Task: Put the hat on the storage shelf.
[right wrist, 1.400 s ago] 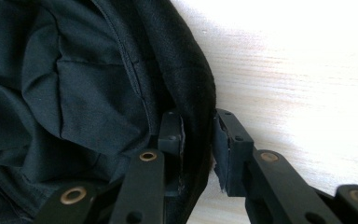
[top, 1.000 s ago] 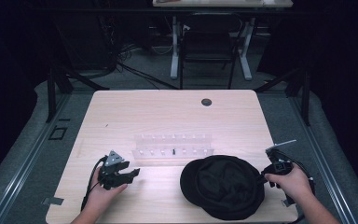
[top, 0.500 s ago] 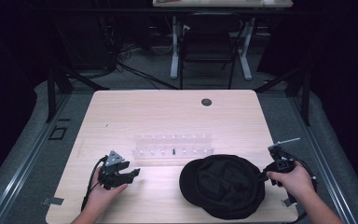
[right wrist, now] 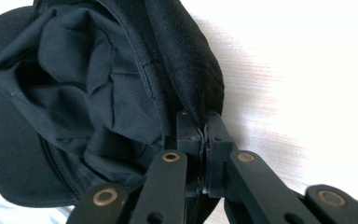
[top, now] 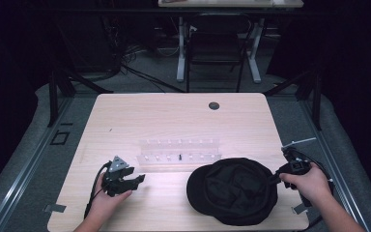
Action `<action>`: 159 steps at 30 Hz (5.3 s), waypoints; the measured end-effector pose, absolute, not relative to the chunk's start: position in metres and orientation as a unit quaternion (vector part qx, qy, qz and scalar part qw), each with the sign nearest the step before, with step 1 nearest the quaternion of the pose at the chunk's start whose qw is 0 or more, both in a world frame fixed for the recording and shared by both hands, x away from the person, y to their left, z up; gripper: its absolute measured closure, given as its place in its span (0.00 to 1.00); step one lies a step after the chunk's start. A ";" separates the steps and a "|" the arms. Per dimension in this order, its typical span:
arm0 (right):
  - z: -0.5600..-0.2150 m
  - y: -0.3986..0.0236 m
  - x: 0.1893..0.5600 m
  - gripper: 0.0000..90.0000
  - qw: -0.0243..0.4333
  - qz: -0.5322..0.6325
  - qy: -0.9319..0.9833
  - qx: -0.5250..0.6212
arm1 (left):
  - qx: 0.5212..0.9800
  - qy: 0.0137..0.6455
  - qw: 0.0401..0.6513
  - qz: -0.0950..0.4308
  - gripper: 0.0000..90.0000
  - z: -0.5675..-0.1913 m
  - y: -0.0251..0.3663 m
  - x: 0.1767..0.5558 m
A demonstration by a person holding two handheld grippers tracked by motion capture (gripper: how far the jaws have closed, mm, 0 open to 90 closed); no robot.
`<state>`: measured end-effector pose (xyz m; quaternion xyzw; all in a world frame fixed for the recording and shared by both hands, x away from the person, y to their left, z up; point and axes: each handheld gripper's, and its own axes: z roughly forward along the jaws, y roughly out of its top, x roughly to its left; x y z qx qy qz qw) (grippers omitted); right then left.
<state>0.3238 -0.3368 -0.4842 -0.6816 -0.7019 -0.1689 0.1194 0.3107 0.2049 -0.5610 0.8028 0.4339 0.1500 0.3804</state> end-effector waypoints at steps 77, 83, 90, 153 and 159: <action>-0.355 -0.308 0.316 0.98 0.208 -0.294 -0.687 -0.631 | 0.792 0.445 0.387 0.158 0.49 -0.562 0.204 0.310; -0.342 -0.306 0.313 0.98 0.193 -0.304 -0.688 -0.630 | 0.797 0.441 0.385 0.148 0.49 -0.561 0.205 0.310; -0.328 -0.313 0.311 0.98 0.176 -0.315 -0.686 -0.632 | 0.798 0.440 0.385 0.148 0.49 -0.561 0.205 0.310; -0.282 -0.253 0.381 0.98 0.156 -0.422 -0.672 -0.588 | 0.799 0.437 0.389 0.141 0.49 -0.561 0.205 0.311; -0.283 -0.239 0.387 0.98 0.156 -0.425 -0.675 -0.583 | 0.799 0.436 0.390 0.140 0.49 -0.561 0.205 0.311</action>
